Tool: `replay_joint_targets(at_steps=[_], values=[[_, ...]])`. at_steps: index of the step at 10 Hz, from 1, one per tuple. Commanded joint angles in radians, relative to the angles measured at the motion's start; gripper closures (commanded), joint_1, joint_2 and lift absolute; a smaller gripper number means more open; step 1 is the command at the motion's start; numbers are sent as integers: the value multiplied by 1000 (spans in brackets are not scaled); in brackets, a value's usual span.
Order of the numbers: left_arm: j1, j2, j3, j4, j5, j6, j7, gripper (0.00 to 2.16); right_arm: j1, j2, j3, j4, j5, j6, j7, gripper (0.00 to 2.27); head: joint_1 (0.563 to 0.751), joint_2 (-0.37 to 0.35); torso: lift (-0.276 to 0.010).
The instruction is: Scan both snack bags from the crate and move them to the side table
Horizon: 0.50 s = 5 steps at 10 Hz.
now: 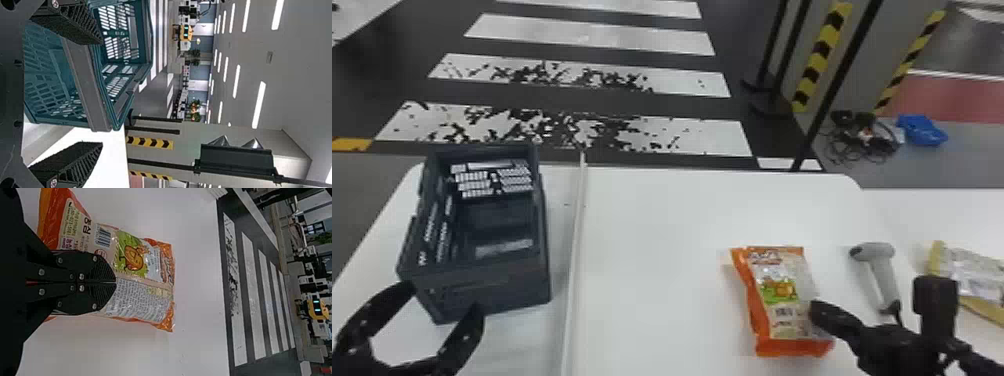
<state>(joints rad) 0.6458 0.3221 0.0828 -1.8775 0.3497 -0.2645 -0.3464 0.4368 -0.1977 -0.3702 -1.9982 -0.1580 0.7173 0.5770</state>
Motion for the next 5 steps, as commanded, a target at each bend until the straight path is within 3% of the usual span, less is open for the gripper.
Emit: replay_joint_targets(at_steps=[1, 5], values=[[0, 0, 0, 0, 0, 0, 0, 80, 2, 1, 16, 16, 9, -15, 1, 1986, 695, -133, -99], [0, 0, -2, 0, 0, 0, 0, 80, 3, 4, 17, 19, 20, -34, -2, 1986, 695, -119, -99]])
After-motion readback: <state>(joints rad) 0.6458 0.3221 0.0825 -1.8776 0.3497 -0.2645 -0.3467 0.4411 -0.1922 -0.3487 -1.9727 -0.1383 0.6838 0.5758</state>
